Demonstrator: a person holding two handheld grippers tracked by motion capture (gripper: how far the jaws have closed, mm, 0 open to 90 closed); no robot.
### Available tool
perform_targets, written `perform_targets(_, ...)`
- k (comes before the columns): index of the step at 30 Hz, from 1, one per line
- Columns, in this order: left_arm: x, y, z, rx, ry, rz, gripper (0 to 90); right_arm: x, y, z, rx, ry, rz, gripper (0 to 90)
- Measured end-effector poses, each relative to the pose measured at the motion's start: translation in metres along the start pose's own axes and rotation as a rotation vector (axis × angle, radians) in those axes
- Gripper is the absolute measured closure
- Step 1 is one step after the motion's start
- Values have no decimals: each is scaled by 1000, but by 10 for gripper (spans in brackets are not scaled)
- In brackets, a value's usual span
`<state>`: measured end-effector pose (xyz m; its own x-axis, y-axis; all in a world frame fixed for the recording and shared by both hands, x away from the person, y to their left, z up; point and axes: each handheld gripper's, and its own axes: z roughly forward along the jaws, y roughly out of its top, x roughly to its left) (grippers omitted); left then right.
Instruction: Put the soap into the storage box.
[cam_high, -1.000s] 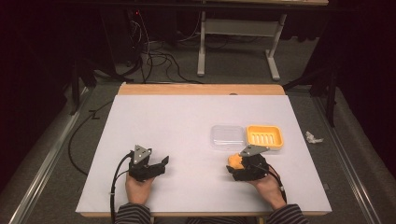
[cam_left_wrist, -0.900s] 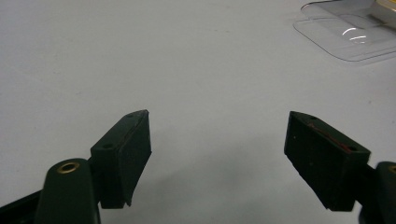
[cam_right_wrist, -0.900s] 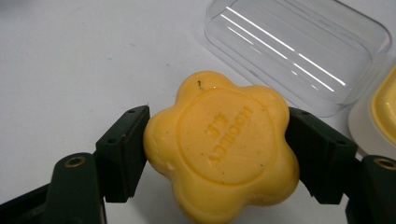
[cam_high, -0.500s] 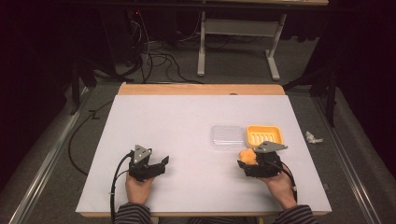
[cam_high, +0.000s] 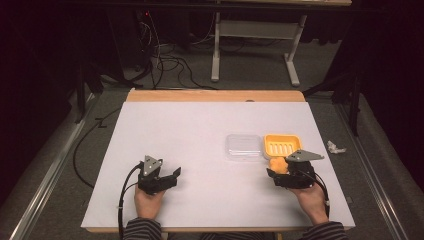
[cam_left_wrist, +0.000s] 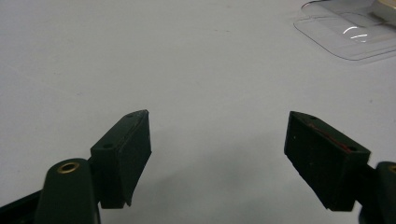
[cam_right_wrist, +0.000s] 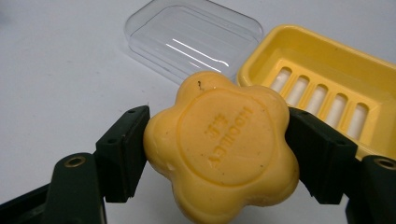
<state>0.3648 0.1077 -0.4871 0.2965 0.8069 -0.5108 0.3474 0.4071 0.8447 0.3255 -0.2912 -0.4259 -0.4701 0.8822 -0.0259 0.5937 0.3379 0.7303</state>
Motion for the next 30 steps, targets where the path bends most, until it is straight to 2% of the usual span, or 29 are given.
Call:
perform_targets(9,0,0,0,0,-2,6,234,-10,8,-12,-9,-33,5,273)
perform_targets(14,0,0,-1,0,-10,9,232,-17,12,-13,-17,-46,12,273)
perform_targets(20,0,0,-1,-2,-11,4,232,-24,16,-12,-20,-43,31,273)
perform_targets(22,0,0,-1,0,-10,5,232,-29,18,-12,-26,-40,51,273)
perform_targets(30,0,0,-1,0,-6,10,232,-36,29,-12,-35,-44,57,273)
